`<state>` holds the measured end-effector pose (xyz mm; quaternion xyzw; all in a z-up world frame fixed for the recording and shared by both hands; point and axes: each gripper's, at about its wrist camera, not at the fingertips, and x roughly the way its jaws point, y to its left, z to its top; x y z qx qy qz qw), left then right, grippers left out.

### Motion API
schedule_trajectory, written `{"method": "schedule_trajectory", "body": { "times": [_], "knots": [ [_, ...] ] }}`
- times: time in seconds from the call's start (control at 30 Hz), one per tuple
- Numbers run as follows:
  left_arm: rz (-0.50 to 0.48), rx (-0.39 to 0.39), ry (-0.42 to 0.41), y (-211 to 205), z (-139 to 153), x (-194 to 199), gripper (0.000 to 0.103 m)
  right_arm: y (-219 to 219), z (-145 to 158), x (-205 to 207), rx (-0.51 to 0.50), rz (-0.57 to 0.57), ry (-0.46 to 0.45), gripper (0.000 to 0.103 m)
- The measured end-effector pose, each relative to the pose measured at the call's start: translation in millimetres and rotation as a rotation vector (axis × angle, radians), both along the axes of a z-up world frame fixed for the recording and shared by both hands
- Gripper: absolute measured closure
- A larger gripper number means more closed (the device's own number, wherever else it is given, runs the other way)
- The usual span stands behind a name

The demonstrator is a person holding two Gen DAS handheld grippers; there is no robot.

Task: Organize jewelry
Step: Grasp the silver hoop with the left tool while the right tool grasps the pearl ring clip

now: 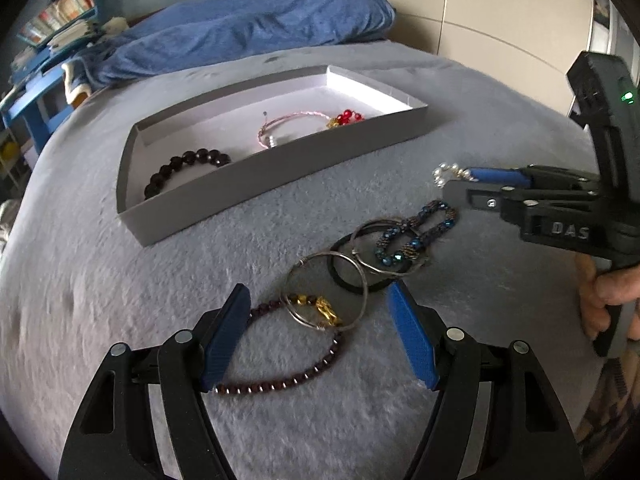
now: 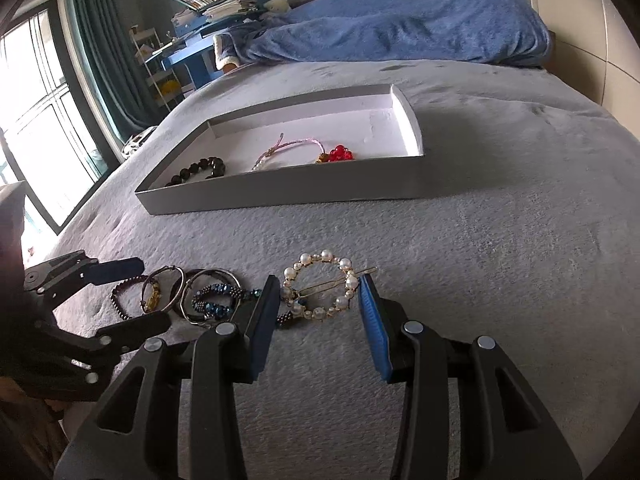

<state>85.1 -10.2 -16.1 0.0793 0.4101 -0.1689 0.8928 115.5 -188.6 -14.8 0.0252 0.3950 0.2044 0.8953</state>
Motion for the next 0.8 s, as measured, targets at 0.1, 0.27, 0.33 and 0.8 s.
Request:
{"method": "schedule_trajectory", "body": {
  "times": [0.1,0.27,0.33,0.8],
  "knots": [
    [0.009,-0.005,0.022,2,-4,6,0.042,0,0,0,0.0,0.002,-0.001,0.062],
    [0.02,-0.05,0.009,10,1,5,0.056,-3,1,2,0.013,-0.002,-0.004,0.062],
    [0.028,-0.066,-0.012,12,6,2,0.056,-3,2,2,0.017,-0.002,-0.007,0.062],
    [0.096,-0.146,-0.07,33,27,0,0.056,-3,9,0,0.048,0.01,-0.04,0.062]
  ]
}}
